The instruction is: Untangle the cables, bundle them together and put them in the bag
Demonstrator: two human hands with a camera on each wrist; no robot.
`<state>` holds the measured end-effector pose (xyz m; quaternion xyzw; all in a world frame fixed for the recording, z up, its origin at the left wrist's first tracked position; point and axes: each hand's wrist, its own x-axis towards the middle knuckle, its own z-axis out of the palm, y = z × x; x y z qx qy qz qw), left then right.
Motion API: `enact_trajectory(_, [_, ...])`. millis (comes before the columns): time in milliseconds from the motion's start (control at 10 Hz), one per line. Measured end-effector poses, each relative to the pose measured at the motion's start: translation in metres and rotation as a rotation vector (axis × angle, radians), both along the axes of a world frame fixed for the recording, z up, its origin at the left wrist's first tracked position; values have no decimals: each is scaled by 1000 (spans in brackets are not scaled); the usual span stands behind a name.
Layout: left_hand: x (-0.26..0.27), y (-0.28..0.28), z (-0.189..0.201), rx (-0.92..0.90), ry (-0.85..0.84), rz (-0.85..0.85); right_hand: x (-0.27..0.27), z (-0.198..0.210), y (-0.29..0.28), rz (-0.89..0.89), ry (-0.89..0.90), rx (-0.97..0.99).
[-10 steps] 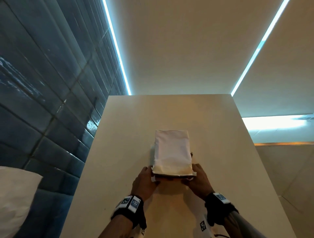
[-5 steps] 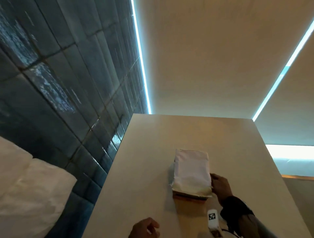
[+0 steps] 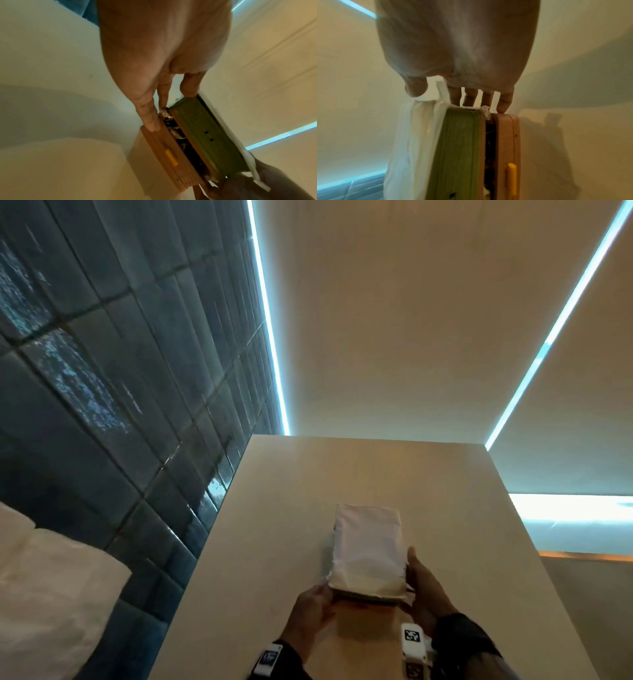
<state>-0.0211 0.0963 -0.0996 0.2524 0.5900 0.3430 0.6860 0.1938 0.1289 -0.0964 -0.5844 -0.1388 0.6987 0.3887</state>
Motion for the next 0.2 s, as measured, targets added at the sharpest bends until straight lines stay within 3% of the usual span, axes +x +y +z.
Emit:
enact_trajectory(100, [-9, 0, -6, -29, -32, -28, 6, -2, 1, -5, 90, -46])
enact_trajectory(200, [-25, -11, -8, -45, -43, -10, 11, -12, -4, -26, 40, -114])
